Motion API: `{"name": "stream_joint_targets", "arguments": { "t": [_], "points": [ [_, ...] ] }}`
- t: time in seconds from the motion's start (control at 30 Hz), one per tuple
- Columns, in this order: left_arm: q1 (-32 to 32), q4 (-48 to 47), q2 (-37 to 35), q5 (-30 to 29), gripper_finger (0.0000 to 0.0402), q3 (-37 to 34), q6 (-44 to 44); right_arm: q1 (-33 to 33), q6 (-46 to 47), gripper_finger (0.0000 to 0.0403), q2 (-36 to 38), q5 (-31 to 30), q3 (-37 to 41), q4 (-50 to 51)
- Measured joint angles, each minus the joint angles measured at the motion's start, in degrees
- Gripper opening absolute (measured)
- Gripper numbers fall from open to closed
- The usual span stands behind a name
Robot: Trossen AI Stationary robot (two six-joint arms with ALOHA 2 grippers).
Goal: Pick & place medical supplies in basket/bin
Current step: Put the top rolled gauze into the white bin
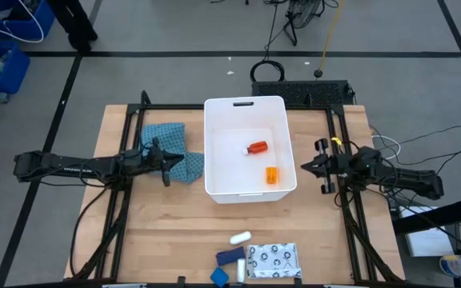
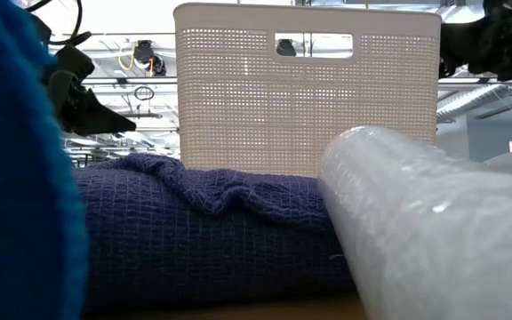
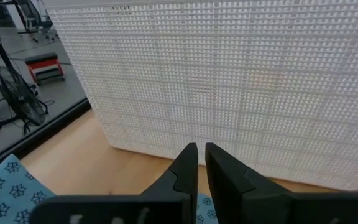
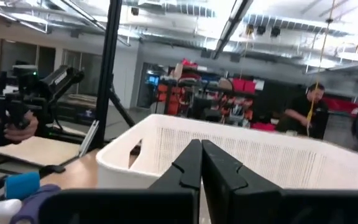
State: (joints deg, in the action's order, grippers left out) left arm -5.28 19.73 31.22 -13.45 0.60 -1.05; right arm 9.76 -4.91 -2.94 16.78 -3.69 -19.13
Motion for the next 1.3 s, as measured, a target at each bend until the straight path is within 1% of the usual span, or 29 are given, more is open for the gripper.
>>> {"name": "stream_joint_targets", "arguments": {
  "t": [0.27,0.4,0.47,0.53,0.63,0.73,0.8,0.93,1.07,1.2,1.3],
  "points": [
    [0.0,-0.5,0.0,0.8,0.0037,0.0,-1.3,0.0,-0.3,0.0000,0.1,2.0,0.1,0.6],
    [0.0,-0.2,0.0,4.5,0.0037,0.0,-0.5,0.0,-0.3,0.0000,0.1,2.6,0.2,0.6],
    [0.0,1.2,0.0,7.6,0.0037,0.0,-0.7,0.0,-0.6,0.0000,0.1,3.5,0.2,0.5],
    [0.1,3.2,0.0,11.2,0.0037,0.4,-3.1,0.0,-0.7,0.0000,0.1,4.3,0.2,0.5],
    [1.0,3.0,0.0,15.0,0.0037,4.3,-5.4,0.0,-0.7,0.0000,0.1,4.3,0.2,-0.4],
    [3.8,-3.0,0.7,15.6,0.0037,10.0,-4.8,0.0,-1.0,0.0000,0.1,4.3,0.3,-0.9],
    [6.6,-6.6,2.0,14.5,0.0037,14.4,-3.7,0.0,-1.1,0.0000,0.1,4.3,0.3,-1.2],
    [13.7,-12.7,7.1,7.8,0.0037,23.6,-3.7,0.0,-1.5,0.0000,0.1,4.3,0.3,-1.2],
    [21.2,-18.3,14.2,1.9,0.0037,31.8,-4.4,0.0,-1.6,0.0000,0.1,4.3,0.3,-1.5],
    [27.7,-19.4,22.9,-2.6,0.0037,38.4,-5.4,0.0,-0.5,0.0000,0.1,4.4,0.3,-1.8],
    [31.7,-18.4,30.1,-6.0,0.0037,42.6,-6.2,0.0,0.9,0.0000,0.1,4.4,0.3,-1.6]
  ]
}}
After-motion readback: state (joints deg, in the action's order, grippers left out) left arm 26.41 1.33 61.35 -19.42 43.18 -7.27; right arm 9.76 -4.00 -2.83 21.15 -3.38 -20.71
